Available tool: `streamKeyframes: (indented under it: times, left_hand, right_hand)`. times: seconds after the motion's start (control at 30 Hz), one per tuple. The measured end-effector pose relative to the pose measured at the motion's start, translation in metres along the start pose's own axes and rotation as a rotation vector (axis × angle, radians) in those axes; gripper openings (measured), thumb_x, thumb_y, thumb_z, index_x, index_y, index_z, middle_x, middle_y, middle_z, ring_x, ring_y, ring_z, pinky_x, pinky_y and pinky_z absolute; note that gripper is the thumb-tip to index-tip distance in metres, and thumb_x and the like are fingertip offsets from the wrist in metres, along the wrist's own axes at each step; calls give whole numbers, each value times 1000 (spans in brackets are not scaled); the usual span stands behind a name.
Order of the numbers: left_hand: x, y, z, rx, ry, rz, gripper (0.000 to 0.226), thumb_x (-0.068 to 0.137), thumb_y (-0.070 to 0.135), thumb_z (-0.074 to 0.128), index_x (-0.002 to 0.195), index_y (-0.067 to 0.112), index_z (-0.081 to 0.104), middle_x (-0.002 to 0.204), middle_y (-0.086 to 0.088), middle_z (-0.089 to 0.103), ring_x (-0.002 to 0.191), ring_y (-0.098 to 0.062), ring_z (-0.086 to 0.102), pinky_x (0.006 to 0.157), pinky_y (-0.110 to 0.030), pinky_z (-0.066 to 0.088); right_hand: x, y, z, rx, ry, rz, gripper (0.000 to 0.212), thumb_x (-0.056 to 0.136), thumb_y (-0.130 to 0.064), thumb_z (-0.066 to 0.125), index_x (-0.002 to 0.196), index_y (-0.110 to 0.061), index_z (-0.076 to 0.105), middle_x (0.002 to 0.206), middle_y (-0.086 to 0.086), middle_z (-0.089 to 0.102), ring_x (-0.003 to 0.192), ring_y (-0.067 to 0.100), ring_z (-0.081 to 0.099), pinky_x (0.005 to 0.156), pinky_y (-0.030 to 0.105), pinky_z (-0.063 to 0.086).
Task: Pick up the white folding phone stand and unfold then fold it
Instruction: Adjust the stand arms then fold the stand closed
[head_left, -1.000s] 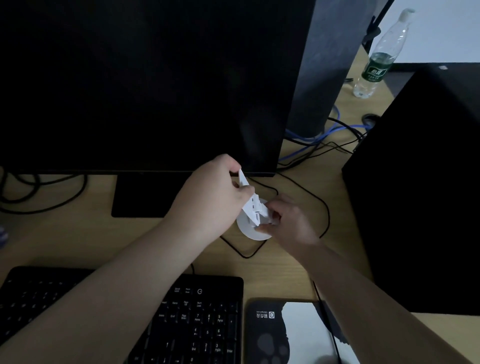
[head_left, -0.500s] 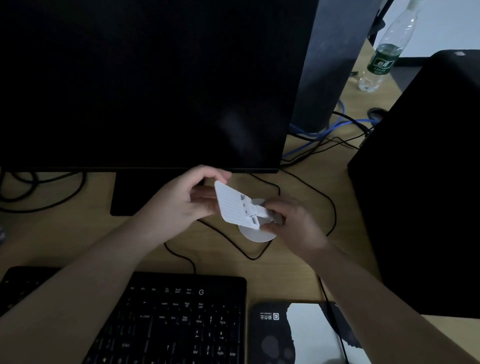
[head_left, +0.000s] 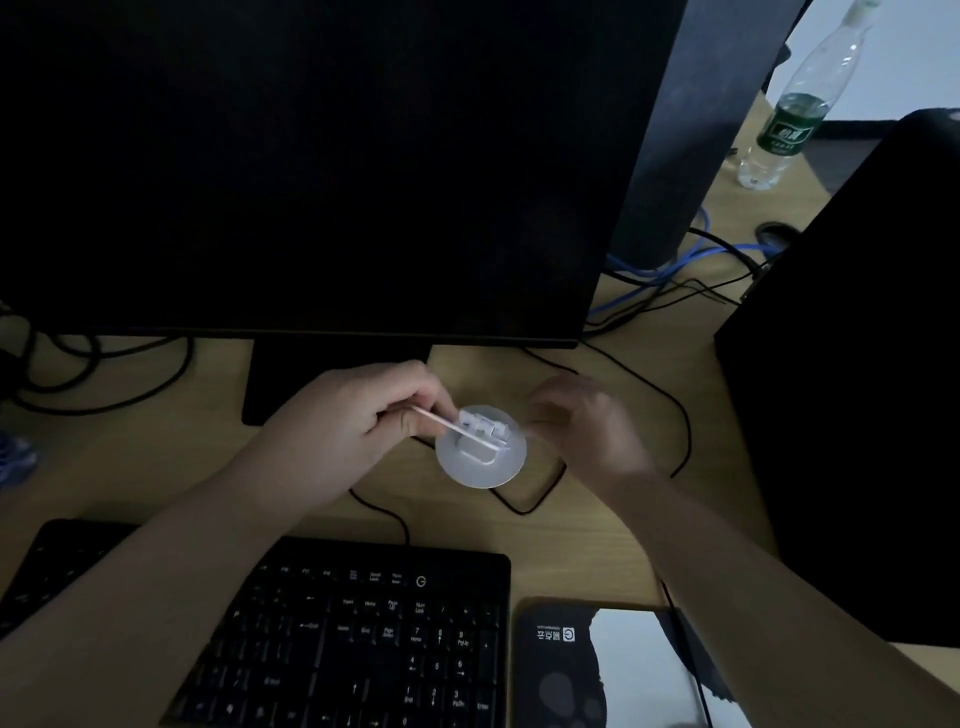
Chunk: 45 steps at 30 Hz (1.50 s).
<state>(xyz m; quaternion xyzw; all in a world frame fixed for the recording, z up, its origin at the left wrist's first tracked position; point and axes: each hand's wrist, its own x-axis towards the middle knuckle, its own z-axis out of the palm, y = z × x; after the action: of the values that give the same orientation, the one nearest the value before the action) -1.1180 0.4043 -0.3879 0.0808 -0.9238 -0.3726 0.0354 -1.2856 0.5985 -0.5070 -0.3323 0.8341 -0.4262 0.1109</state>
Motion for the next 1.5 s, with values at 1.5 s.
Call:
streamKeyframes:
  times: [1.5]
  left_hand:
    - [28,23,57,119,175,-38,27,101,40,48,93,17,60,69,13,50,72,3,54,61,-13,40]
  right_hand:
    - [-8,34,1,-132,29,-105,54,59,-36,92,109,-21,80,119,-2,66,114,23,51,97,40,43]
